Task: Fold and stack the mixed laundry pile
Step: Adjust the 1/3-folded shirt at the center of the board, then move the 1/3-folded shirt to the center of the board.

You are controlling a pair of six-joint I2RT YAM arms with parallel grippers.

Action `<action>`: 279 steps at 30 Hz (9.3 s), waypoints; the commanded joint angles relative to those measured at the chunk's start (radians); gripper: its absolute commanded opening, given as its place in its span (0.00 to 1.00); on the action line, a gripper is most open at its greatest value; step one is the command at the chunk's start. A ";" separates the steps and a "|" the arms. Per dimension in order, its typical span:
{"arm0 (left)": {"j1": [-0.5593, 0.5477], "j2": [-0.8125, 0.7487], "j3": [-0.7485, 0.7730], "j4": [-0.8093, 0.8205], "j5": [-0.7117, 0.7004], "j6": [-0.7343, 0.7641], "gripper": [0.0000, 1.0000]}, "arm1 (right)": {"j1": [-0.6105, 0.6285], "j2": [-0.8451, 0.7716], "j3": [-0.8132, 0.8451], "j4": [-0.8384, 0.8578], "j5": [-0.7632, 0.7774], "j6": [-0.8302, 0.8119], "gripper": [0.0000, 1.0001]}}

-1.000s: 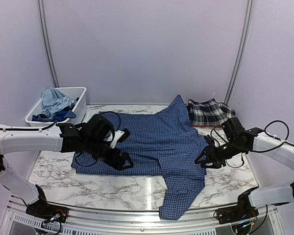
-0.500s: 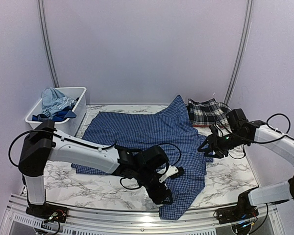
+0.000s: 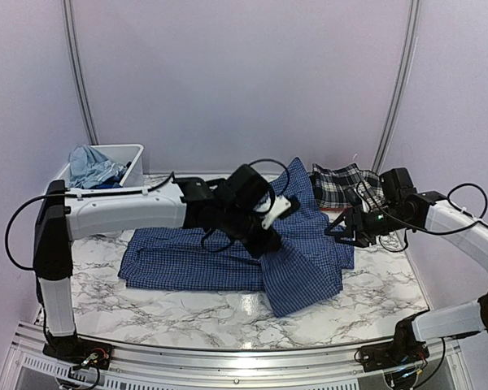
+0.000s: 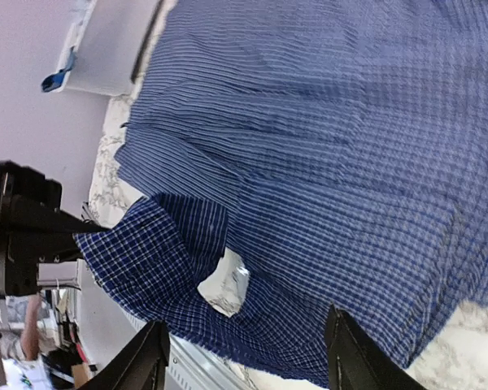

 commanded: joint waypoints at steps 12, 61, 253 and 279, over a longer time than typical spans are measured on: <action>-0.002 -0.054 0.131 -0.108 -0.281 0.340 0.00 | 0.246 0.056 0.279 0.152 -0.065 -0.489 0.64; 0.182 -0.269 -0.076 0.093 -0.143 0.027 0.80 | 0.365 0.132 0.160 0.604 0.125 -0.415 0.00; 0.476 -0.423 -0.960 0.713 0.186 -0.893 0.07 | 0.463 0.537 0.265 0.442 0.071 -0.068 0.37; 0.465 -0.333 -0.696 0.132 -0.299 -0.492 0.30 | 0.206 0.343 -0.049 0.340 0.196 -0.108 0.42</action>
